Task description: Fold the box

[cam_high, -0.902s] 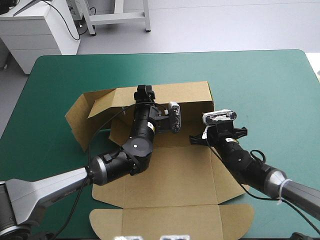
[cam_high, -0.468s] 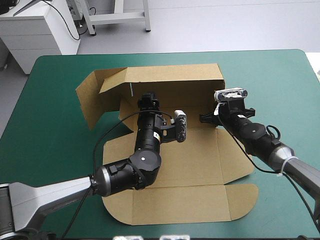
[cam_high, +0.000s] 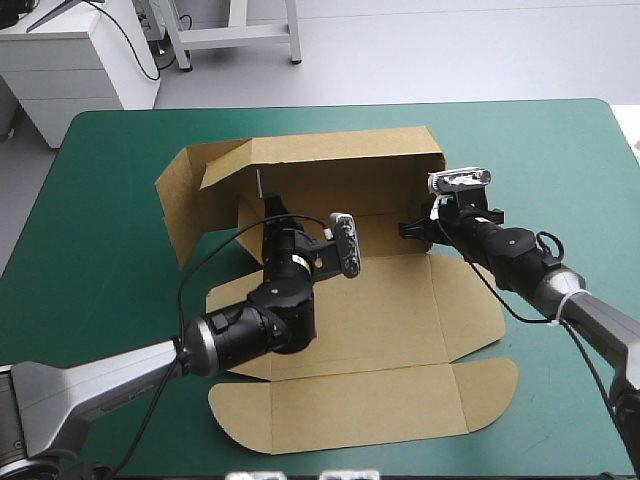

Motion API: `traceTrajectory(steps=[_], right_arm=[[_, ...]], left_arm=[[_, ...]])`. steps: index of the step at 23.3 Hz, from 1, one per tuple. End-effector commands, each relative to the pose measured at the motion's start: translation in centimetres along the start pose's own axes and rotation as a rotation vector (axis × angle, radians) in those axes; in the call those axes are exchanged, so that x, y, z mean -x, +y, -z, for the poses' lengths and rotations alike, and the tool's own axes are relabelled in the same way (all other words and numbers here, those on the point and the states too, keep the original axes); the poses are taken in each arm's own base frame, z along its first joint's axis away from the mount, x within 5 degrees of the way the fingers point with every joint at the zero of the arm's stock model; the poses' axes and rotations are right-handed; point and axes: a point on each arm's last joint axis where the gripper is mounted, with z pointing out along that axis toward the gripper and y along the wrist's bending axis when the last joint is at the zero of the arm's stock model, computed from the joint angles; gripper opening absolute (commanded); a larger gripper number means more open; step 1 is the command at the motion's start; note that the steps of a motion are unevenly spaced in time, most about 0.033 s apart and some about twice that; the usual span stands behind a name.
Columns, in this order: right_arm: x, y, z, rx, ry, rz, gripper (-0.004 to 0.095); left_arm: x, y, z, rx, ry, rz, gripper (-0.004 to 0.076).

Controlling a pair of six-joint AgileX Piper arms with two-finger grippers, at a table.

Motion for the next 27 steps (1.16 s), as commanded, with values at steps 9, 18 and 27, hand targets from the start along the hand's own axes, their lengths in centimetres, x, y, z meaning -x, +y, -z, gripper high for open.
traceTrajectory(steps=[9,18,27], right_arm=[[1.9,-1.2,1.4,0.07,-0.031,-0.031,0.0],[3.0,-3.2,2.0,0.042,0.037,-0.004,0.0001],[5.3,-3.1,2.6,0.035,0.066,-0.032,0.0001]], left_arm=[[-6.9,12.9,1.3,-0.257,-0.269,0.656,0.0],[-19.3,17.8,2.5,-0.35,-0.407,1.107,0.0],[-32.9,12.9,-0.2,-0.244,-0.422,1.702,-0.0008]])
